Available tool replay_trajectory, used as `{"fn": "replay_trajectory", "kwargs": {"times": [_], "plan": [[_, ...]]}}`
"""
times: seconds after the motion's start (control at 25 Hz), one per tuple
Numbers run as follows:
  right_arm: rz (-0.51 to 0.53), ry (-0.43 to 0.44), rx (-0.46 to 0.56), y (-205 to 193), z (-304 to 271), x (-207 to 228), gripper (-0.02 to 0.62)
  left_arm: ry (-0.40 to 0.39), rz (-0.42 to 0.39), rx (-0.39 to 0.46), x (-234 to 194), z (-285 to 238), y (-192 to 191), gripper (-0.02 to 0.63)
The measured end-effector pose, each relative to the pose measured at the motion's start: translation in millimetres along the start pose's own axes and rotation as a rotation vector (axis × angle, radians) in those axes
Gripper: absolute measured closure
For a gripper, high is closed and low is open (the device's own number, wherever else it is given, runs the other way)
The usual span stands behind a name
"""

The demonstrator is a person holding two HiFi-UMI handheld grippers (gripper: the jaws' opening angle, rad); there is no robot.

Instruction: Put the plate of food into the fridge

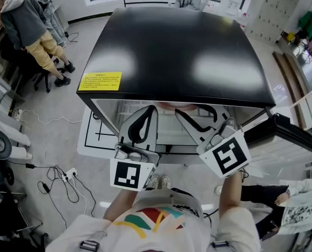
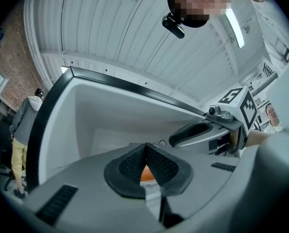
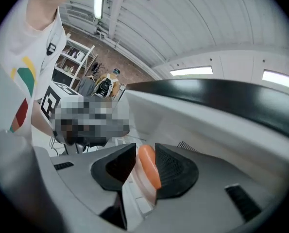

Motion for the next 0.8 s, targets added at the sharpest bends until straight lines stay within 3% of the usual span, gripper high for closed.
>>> {"fn": "replay_trajectory", "kwargs": {"times": [0.2, 0.44, 0.48, 0.6, 0.68, 0.8], "plan": [[-0.007, -0.050, 0.000, 2, 10, -6, 0.474, -0.010, -0.002, 0.001, 6, 0, 3, 0.600], [-0.093, -0.117, 0.082, 11, 20, -16, 0.477, -0.025, -0.016, 0.006, 14, 1, 5, 0.600], [-0.120, -0.151, 0.106, 15, 21, -16, 0.478, -0.026, -0.019, 0.009, 14, 1, 6, 0.600], [-0.156, -0.285, 0.120, 17, 26, -17, 0.595, -0.024, -0.021, 0.011, 14, 1, 8, 0.600], [-0.171, -0.339, 0.095, 15, 29, -18, 0.595, -0.026, -0.023, 0.015, 15, 1, 10, 0.600], [-0.286, -0.421, 0.138, 16, 36, -12, 0.595, -0.033, -0.031, 0.026, 19, 1, 15, 0.600]]}}
Point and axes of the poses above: the fingertips, and each gripper's own axes: z backward along the fingers, x to its right, y out of its top, the point moved 2 cm from there along z, backward along the fingers, and after that the axes turned 13 degrees about z, right-handed, at the moved point
